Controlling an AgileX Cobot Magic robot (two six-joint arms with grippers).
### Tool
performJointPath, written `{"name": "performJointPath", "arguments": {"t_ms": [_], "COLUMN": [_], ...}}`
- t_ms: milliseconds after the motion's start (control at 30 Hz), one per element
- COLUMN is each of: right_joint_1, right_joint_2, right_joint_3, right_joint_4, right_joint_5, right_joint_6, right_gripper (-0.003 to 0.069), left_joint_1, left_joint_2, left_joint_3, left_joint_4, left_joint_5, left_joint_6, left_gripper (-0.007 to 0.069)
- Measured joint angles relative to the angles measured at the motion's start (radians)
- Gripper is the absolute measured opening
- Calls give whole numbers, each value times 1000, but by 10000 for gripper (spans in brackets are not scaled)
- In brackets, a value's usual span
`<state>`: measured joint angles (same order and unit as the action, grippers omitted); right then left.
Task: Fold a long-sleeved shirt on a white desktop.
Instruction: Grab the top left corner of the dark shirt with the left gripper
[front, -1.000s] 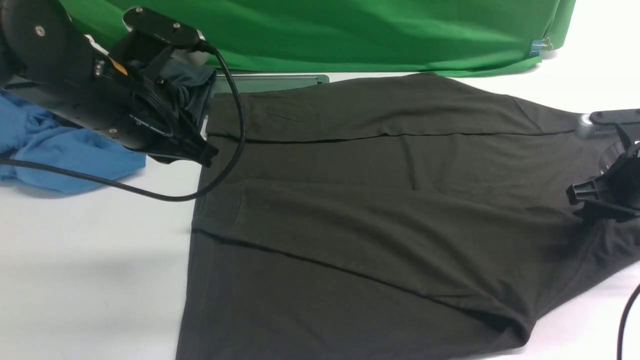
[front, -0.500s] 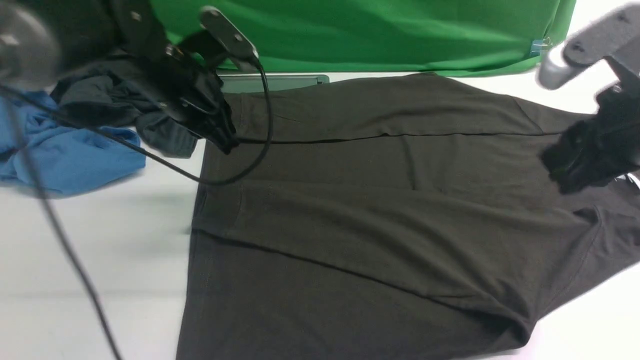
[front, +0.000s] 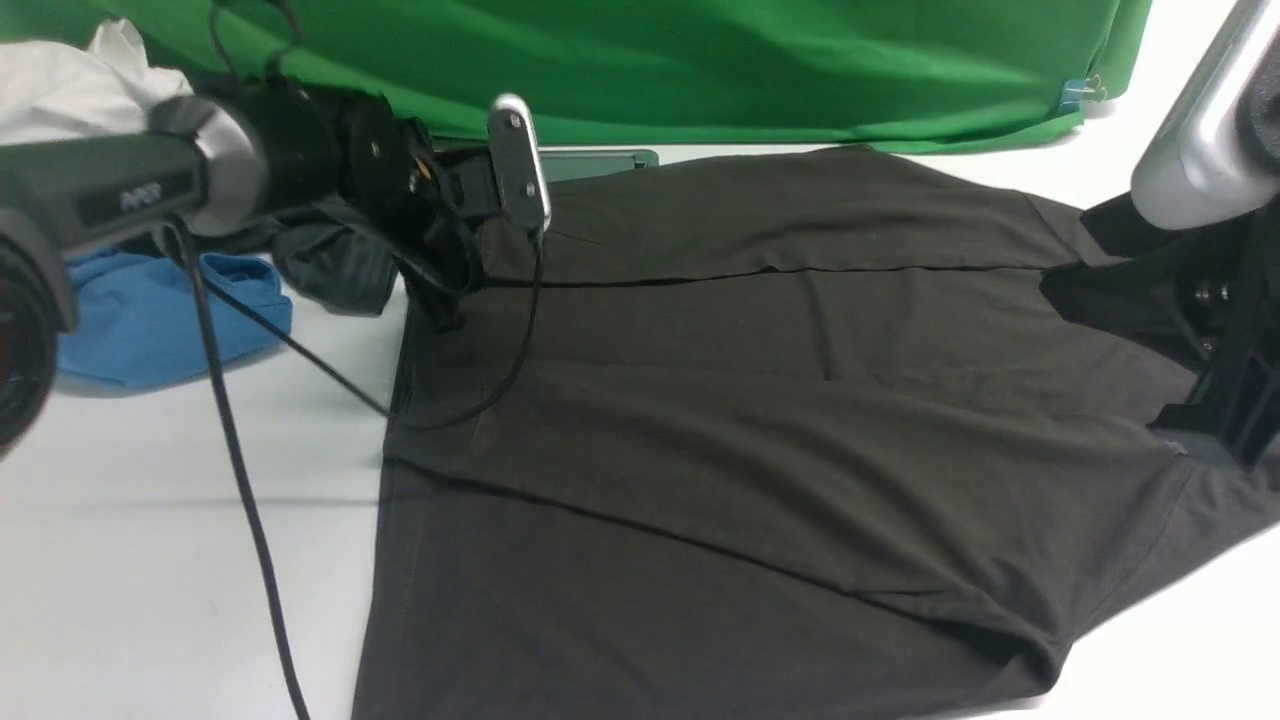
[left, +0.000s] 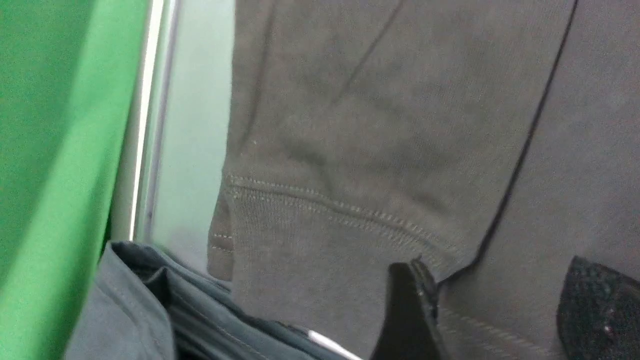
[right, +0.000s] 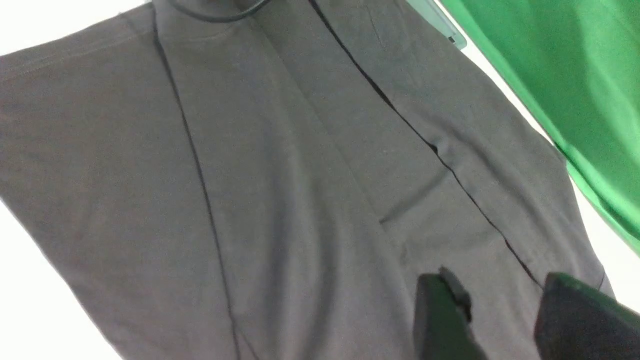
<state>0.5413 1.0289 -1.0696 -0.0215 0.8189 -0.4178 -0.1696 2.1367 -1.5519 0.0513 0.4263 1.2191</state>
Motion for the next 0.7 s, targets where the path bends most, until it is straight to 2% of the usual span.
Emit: {"name": "performJointPath", "arguments": {"t_ms": [167,333,467,533,600,700], "right_joint_1": [0,0,0,0,0,0], "right_joint_2": [0,0,0,0,0,0], "right_joint_3": [0,0,0,0,0,0], "right_joint_4": [0,-1,-1,-1,-1,-2], "right_joint_5": [-5,-6,-6,-8,-9,-9], "right_joint_6": [-1,-1,-1,-1,-1,-1], "right_gripper": [297,297,297,297,296,296], "left_joint_1": [0,0,0,0,0,0], "left_joint_2": [33,60,63,66,69,69], "left_joint_3": [0,-1,-2,-2,-2,-2], "left_joint_4": [61,115,119,119,119,120], "left_joint_5": [-80,-94,-95,-95,-95,-83], "left_joint_6": [3,4,4,4,4,4], "left_gripper": [392,327,238,174,78,33]}}
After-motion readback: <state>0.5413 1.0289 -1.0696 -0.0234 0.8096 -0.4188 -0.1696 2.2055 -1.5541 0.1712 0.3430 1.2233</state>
